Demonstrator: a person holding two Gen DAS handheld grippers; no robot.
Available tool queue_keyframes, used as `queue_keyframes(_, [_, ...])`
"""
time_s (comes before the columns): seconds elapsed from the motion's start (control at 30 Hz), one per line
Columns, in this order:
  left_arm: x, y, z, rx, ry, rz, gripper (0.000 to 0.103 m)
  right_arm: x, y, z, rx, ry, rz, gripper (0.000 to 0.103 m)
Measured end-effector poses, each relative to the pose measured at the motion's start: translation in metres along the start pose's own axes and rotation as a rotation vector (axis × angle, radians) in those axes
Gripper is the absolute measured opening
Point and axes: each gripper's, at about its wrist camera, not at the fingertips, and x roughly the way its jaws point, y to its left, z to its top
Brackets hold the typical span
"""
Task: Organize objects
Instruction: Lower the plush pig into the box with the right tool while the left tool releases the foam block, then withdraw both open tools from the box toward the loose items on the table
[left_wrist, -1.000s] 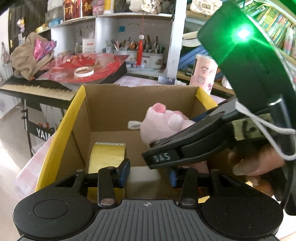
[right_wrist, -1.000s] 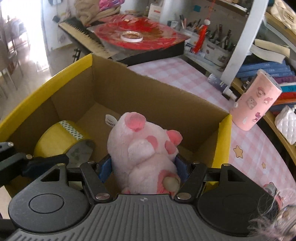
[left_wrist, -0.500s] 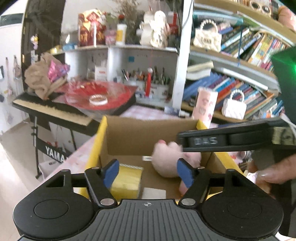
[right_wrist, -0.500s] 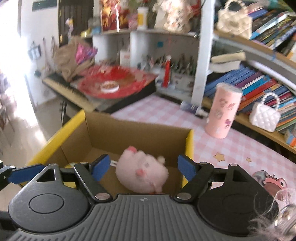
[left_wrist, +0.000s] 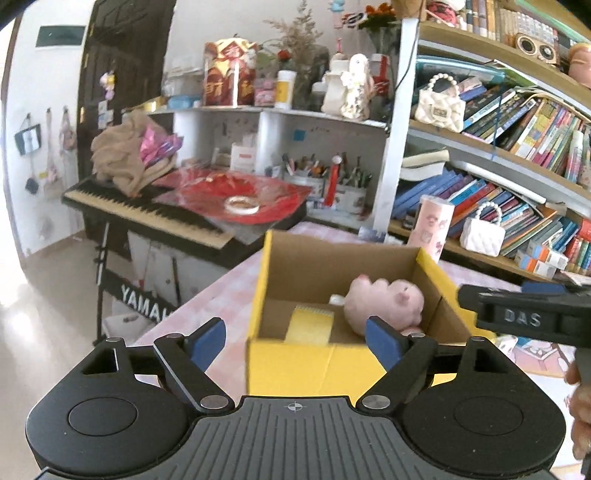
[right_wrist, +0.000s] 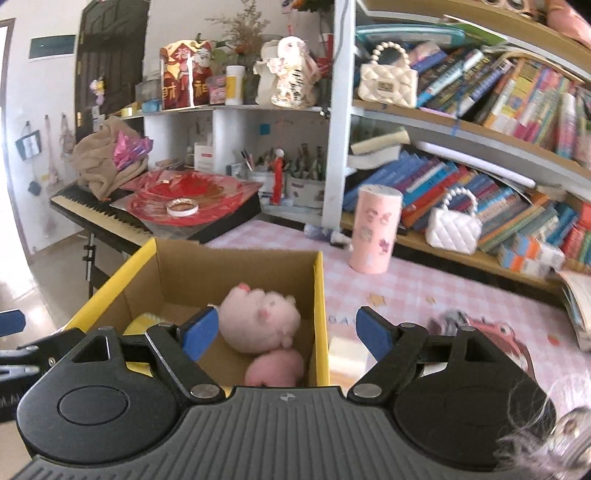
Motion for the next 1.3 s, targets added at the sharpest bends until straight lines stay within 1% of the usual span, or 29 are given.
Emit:
queue_keyframes(0.1, [-0.01,0.007,-0.013,-0.016,0.02,-0.018,0.09,-0.011,0.005,-0.015,0.007,0.024,-0.02,0.081])
queue_keyframes(0.17, [-0.016,0.011,-0.022,-0.023,0.037,-0.036,0.091,-0.02,0.009,-0.03,0.005,0.052,-0.038,0.082])
queue_keyframes(0.33, [-0.026,0.015,-0.036,-0.013,0.075,-0.04,0.091,-0.044,0.024,-0.066,-0.017,0.101,-0.049,0.083])
queue_keyframes(0.47, [-0.036,0.016,-0.046,-0.004,0.1,-0.049,0.095,-0.055,0.033,-0.076,-0.037,0.113,-0.045,0.085])
queue_keyframes(0.63, [-0.047,0.013,-0.058,0.014,0.121,-0.062,0.095,-0.064,0.037,-0.091,-0.034,0.145,-0.05,0.086])
queue_keyframes(0.73, [-0.05,0.011,-0.064,0.03,0.139,-0.063,0.095,-0.072,0.036,-0.1,-0.021,0.161,-0.057,0.087])
queue_keyframes(0.87, [-0.053,0.007,-0.071,0.046,0.167,-0.083,0.095,-0.081,0.031,-0.111,0.007,0.178,-0.077,0.087])
queue_keyframes(1.07, [-0.057,-0.005,-0.079,0.087,0.187,-0.132,0.095,-0.095,0.015,-0.122,0.073,0.196,-0.135,0.087])
queue_keyframes(1.3, [-0.059,-0.025,-0.083,0.133,0.195,-0.2,0.095,-0.114,-0.001,-0.134,0.117,0.193,-0.199,0.088])
